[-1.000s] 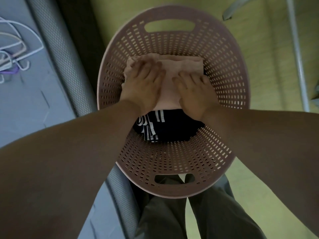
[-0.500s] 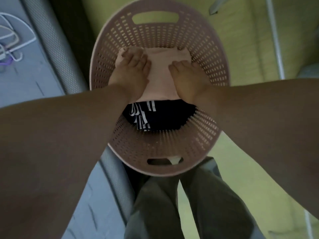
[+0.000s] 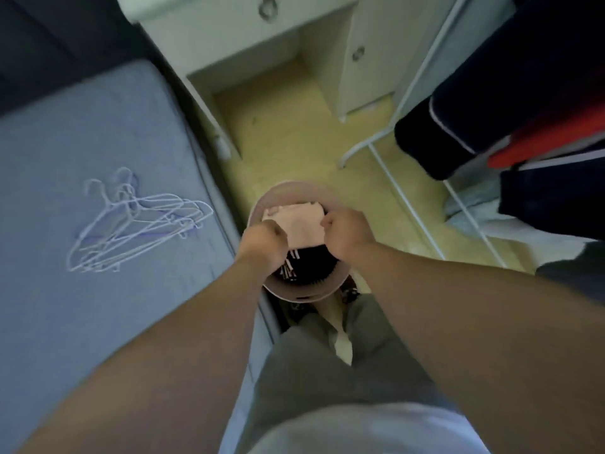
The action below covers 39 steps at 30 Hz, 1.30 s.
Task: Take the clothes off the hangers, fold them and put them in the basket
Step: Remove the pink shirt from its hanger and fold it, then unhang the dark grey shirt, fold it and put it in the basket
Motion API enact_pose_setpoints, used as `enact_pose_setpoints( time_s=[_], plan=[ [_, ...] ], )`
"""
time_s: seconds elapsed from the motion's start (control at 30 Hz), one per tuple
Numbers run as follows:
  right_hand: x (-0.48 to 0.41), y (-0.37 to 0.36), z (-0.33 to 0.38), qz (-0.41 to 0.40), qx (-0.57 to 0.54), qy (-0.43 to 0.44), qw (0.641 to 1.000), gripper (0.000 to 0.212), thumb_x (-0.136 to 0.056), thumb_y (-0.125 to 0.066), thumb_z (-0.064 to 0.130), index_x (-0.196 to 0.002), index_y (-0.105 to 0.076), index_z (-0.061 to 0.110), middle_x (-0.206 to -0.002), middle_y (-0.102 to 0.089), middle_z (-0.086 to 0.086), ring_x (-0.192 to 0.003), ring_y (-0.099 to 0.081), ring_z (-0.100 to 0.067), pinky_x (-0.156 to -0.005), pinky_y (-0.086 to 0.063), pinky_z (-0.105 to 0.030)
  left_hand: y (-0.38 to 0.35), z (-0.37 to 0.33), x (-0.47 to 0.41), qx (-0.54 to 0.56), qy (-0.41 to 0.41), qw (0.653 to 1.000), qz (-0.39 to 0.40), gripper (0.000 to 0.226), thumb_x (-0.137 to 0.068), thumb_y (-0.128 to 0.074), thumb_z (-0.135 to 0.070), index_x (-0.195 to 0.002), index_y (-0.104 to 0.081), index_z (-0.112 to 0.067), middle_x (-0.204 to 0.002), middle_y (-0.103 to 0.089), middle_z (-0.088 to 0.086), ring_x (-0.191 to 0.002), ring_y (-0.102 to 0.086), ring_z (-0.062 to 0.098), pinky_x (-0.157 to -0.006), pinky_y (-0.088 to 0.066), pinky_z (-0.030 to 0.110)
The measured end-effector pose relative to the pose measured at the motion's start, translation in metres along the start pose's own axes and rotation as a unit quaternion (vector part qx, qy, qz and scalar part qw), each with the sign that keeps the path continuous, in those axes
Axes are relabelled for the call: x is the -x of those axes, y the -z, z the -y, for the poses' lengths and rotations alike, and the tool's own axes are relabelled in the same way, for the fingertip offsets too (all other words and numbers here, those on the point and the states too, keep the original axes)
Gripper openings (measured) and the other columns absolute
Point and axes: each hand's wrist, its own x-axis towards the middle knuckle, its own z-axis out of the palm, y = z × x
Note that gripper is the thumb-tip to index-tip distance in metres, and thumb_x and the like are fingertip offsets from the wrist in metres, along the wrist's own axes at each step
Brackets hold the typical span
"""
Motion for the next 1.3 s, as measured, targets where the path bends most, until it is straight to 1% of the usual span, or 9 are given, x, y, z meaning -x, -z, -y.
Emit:
enact_pose_setpoints(
  time_s=[0.07, 0.23, 0.47, 0.73, 0.83, 0.97, 1.07, 1.2, 1.3],
  plan=[
    [0.037, 0.03, 0.017, -0.027, -0.034, 0.035, 0.998, 0.028, -0.096, -0.051, 0.01, -0.117, -0.071, 0.008, -0.121, -0.067, -0.009, -0.111, -0.061, -0.026, -0.084, -0.042, -0.022, 0.037, -0.011, 0.043, 0.043, 0.025, 0.998, -0.041, 0.033, -0.099, -0.046, -0.026, -0.109, -0.069, -0.006, -0.111, -0.069, 0.017, -0.107, -0.062, 0.035, -0.085, -0.049, 0.033],
    [0.109, 0.078, 0.031, -0.073, -0.032, 0.108, 0.991, 0.023, -0.092, -0.053, 0.009, -0.088, -0.072, 0.019, -0.102, -0.072, -0.006, -0.096, -0.065, -0.024, -0.08, -0.049, -0.024, 0.084, -0.027, 0.11, 0.113, 0.032, 0.984, -0.134, 0.029, -0.095, -0.05, -0.024, -0.101, -0.072, -0.006, -0.108, -0.071, 0.018, -0.105, -0.063, 0.036, -0.085, -0.05, 0.034],
    [0.164, 0.104, -0.002, -0.055, -0.008, 0.185, 0.981, 0.024, -0.095, -0.051, 0.013, -0.104, -0.073, 0.015, -0.107, -0.07, -0.007, -0.095, -0.065, -0.025, -0.084, -0.053, -0.03, 0.077, -0.05, 0.192, 0.207, 0.055, 0.95, -0.227, 0.025, -0.095, -0.054, -0.022, -0.096, -0.071, -0.004, -0.101, -0.071, 0.017, -0.1, -0.062, 0.035, -0.078, -0.045, 0.032],
    [0.242, 0.128, -0.051, -0.06, -0.013, 0.208, 0.976, 0.026, -0.096, -0.05, 0.014, -0.108, -0.072, 0.018, -0.11, -0.071, -0.006, -0.101, -0.065, -0.025, -0.09, -0.053, -0.032, 0.05, -0.076, 0.295, 0.23, 0.067, 0.933, -0.27, 0.022, -0.095, -0.054, -0.024, -0.075, -0.061, -0.017, -0.097, -0.071, 0.016, -0.096, -0.064, 0.034, -0.071, -0.042, 0.031],
    [0.279, 0.131, -0.062, -0.064, -0.038, 0.214, 0.974, 0.025, -0.098, -0.048, 0.016, -0.108, -0.071, 0.017, -0.108, -0.071, -0.006, -0.096, -0.065, -0.023, -0.083, -0.052, -0.028, 0.043, -0.079, 0.326, 0.219, 0.047, 0.932, -0.285, 0.02, -0.095, -0.053, -0.025, -0.081, -0.066, -0.02, -0.101, -0.072, 0.011, -0.099, -0.063, 0.032, -0.071, -0.041, 0.029],
    [0.319, 0.137, -0.078, -0.118, -0.093, 0.215, 0.965, 0.022, -0.098, -0.05, 0.017, -0.107, -0.07, 0.017, -0.104, -0.071, -0.004, -0.094, -0.064, -0.022, -0.082, -0.049, -0.025, 0.034, -0.075, 0.349, 0.226, 0.023, 0.93, -0.288, 0.021, -0.095, -0.054, -0.026, -0.096, -0.074, -0.019, -0.108, -0.072, 0.008, -0.103, -0.063, 0.031, -0.086, -0.05, 0.034],
    [0.351, 0.139, -0.099, -0.148, -0.117, 0.211, 0.959, 0.016, -0.098, -0.051, 0.02, -0.098, -0.067, 0.018, -0.093, -0.067, -0.001, -0.087, -0.062, -0.02, -0.077, -0.049, -0.026, 0.02, -0.076, 0.372, 0.189, 0.019, 0.941, -0.28, 0.025, -0.095, -0.052, -0.024, -0.101, -0.075, -0.015, -0.112, -0.071, 0.01, -0.105, -0.063, 0.033, -0.086, -0.049, 0.033],
    [0.386, 0.145, -0.119, -0.183, -0.148, 0.189, 0.953, 0.016, -0.098, -0.051, 0.026, -0.096, -0.066, 0.02, -0.09, -0.069, -0.001, -0.083, -0.065, -0.021, -0.074, -0.055, -0.031, 0.014, -0.083, 0.409, 0.208, -0.008, 0.94, -0.271, 0.027, -0.095, -0.048, -0.022, -0.094, -0.075, -0.016, -0.105, -0.071, 0.009, -0.096, -0.063, 0.031, -0.077, -0.048, 0.03],
    [0.404, 0.16, -0.13, -0.226, -0.168, 0.177, 0.943, 0.019, -0.098, -0.05, 0.031, -0.097, -0.066, 0.021, -0.09, -0.07, 0.0, -0.08, -0.065, -0.02, -0.068, -0.053, -0.029, 0.024, -0.105, 0.432, 0.256, -0.057, 0.924, -0.279, 0.027, -0.094, -0.049, -0.021, -0.089, -0.075, -0.017, -0.098, -0.071, 0.004, -0.091, -0.063, 0.028, -0.083, -0.054, 0.034]
  ],
)
